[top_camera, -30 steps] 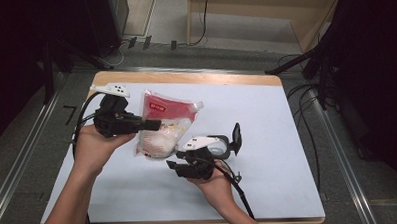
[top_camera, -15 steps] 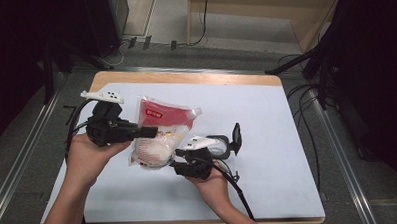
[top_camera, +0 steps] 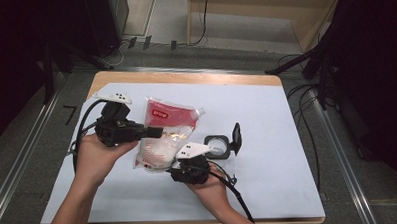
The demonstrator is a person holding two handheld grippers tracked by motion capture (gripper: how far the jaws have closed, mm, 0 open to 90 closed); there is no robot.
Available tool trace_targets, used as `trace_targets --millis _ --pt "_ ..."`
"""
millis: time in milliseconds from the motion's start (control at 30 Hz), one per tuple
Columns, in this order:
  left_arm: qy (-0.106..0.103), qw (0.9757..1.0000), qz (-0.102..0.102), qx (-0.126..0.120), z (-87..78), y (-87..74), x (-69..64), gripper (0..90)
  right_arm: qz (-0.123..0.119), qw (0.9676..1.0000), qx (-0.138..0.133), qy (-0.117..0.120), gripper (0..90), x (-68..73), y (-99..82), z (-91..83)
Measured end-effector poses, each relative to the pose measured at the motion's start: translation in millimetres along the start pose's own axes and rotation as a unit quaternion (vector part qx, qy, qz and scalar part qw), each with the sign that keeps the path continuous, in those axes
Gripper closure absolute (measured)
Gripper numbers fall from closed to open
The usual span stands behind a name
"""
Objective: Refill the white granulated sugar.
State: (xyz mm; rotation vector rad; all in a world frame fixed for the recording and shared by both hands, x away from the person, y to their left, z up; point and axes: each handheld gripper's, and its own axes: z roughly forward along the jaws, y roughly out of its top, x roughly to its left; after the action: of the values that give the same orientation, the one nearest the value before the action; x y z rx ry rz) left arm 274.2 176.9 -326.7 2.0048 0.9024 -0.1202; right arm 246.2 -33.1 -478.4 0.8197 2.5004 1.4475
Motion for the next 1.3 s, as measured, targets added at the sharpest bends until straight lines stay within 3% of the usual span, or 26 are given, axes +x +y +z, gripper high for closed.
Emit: trace_targets --millis 200,333,400,567,633,800,967,1067,1300 --pt "0.002 0.9999 -0.013 0.002 5.6 -0.2 3.9 89.0 -0.025 0.9997 0.001 0.002 60.2 3.3 -1.7 -1.5" --pt "0.015 0.9998 -0.007 0.015 11.3 0.5 3.2 87.9 -0.067 0.9973 0.008 -0.027 54.5 14.3 -0.5 -0.8" --pt "0.023 0.9996 -0.002 0.017 15.1 1.4 2.2 87.7 -0.073 0.9968 0.009 -0.031 54.9 18.2 -1.2 -0.3" --pt "0.029 0.9989 0.032 0.015 21.4 1.5 1.8 84.6 -0.045 0.9989 0.012 0.004 55.0 16.1 0.2 -1.2" --pt "0.033 0.9977 0.058 0.011 23.8 0.3 1.1 82.4 -0.041 0.9990 0.014 0.010 54.9 16.5 0.9 -3.2" --pt "0.015 0.9975 0.068 0.001 30.5 -1.1 0.8 81.4 -0.021 0.9993 0.013 0.029 54.9 17.9 1.4 -7.4" --pt "0.006 0.9985 0.055 -0.002 37.1 -1.8 2.9 81.2 -0.004 0.9988 0.014 0.047 55.1 18.7 2.1 -10.0" --pt "-0.006 0.9987 0.050 -0.001 42.6 -2.4 4.3 80.6 -0.007 0.9986 0.016 0.050 56.2 21.7 2.3 -10.8" --pt "-0.007 0.9993 0.034 0.011 52.6 -2.2 3.3 76.8 -0.005 0.9981 0.018 0.058 58.2 28.1 2.5 -12.8"
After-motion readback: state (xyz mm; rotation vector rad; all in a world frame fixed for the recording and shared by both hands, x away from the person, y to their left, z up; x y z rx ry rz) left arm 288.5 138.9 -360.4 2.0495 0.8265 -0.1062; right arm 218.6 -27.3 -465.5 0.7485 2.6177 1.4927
